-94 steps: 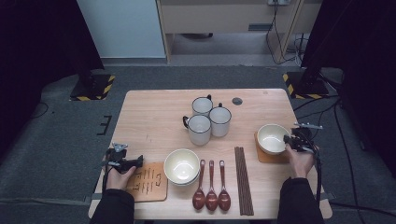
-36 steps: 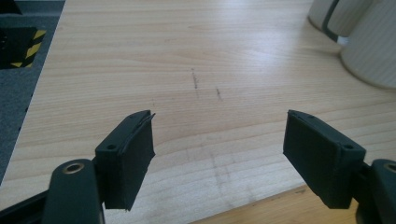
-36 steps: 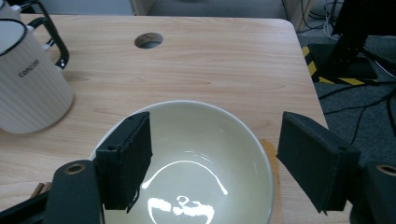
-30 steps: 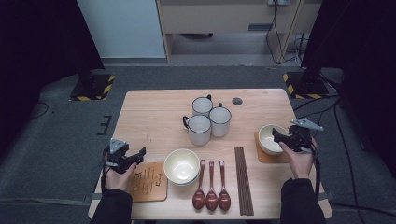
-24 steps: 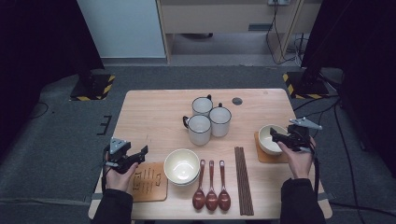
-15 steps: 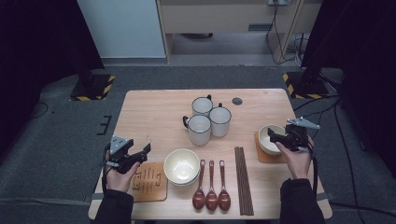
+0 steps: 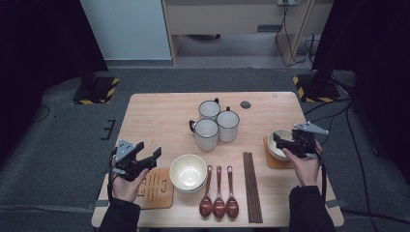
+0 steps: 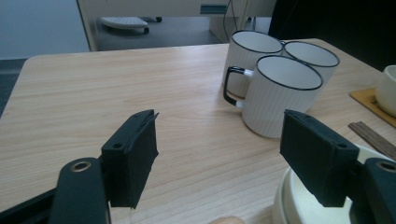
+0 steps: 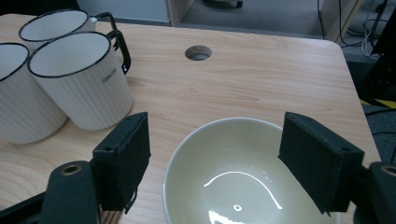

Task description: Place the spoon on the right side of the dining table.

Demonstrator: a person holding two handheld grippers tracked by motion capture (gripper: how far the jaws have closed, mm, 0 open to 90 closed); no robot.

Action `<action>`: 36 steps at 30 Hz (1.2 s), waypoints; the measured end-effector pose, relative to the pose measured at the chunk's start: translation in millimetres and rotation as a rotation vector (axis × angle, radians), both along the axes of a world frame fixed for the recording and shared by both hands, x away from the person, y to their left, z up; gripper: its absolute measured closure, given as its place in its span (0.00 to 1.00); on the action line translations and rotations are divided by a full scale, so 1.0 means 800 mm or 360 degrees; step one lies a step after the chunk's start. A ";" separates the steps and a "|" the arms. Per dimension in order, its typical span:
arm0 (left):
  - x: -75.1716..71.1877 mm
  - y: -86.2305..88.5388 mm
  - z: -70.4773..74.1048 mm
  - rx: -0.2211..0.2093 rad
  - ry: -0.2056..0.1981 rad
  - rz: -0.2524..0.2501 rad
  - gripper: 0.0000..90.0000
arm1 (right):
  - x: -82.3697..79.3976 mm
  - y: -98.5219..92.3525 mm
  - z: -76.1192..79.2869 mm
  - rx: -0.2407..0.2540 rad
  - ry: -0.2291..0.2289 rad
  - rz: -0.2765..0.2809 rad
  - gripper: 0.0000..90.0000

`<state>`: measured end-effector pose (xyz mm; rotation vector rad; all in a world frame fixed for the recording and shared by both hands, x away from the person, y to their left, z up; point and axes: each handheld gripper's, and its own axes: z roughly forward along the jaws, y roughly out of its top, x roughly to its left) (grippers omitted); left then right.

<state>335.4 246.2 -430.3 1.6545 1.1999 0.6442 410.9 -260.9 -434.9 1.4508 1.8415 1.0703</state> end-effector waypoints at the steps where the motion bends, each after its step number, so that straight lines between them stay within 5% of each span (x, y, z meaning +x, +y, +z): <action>1: -0.001 -0.002 0.000 0.0006 -0.0007 -0.0008 0.29 | -0.001 0.002 0.001 -0.0005 -0.0003 0.0008 0.27; 9: -0.003 -0.010 0.002 0.0011 -0.0014 -0.0032 0.29 | -0.007 0.020 0.011 -0.0014 -0.0051 0.0068 0.27; 36: -0.016 -0.051 0.005 0.0014 -0.0036 -0.0178 0.29 | -0.019 0.061 0.013 0.0005 -0.0041 0.0253 0.27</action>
